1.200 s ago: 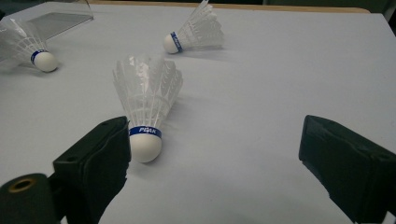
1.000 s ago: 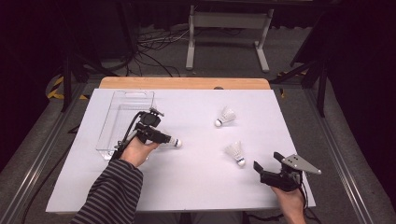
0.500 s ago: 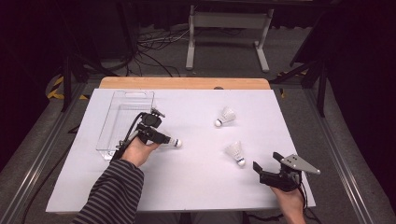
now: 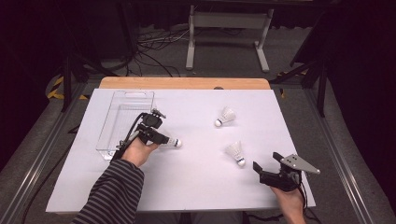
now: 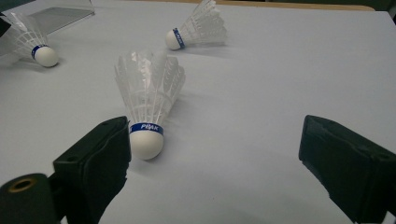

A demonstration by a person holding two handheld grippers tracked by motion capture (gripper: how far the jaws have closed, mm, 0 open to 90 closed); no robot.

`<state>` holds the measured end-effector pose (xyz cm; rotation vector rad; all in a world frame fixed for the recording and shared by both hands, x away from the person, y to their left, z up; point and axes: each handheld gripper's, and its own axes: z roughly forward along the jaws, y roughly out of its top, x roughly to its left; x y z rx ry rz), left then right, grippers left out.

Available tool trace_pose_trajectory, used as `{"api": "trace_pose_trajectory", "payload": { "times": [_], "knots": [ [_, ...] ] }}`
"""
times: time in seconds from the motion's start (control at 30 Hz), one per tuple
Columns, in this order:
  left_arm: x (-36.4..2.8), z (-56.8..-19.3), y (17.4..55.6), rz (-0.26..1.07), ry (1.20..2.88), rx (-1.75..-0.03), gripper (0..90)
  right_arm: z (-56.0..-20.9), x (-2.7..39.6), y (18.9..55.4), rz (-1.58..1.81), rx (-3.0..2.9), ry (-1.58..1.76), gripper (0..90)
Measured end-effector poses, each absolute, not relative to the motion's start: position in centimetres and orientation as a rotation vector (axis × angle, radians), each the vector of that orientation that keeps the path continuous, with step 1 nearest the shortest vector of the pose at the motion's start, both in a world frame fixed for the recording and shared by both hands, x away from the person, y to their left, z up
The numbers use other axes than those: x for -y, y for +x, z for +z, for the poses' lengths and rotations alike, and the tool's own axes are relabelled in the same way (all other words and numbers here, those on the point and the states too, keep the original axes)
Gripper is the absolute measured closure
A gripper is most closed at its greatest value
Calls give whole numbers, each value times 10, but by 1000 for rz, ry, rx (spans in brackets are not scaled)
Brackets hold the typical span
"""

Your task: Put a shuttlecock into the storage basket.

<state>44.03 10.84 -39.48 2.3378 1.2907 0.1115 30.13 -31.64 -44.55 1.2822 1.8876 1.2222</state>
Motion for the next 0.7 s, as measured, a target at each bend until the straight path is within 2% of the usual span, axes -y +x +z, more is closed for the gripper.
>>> {"api": "trace_pose_trajectory", "payload": {
  "times": [0.37, 0.43, 0.7],
  "knots": [
    [-108, -395, 440, 126, 2370, -1276, 710, -446, 316, 302, 1216, -1890, 1282, 101],
    [-107, -395, 439, 180, 2394, -1268, 709, -446, 316, 302, 1216, -1892, 1281, 101],
    [-107, -395, 439, 160, 2404, -1254, 755, -446, 316, 302, 1211, -1898, 1280, 101]
  ]
}}
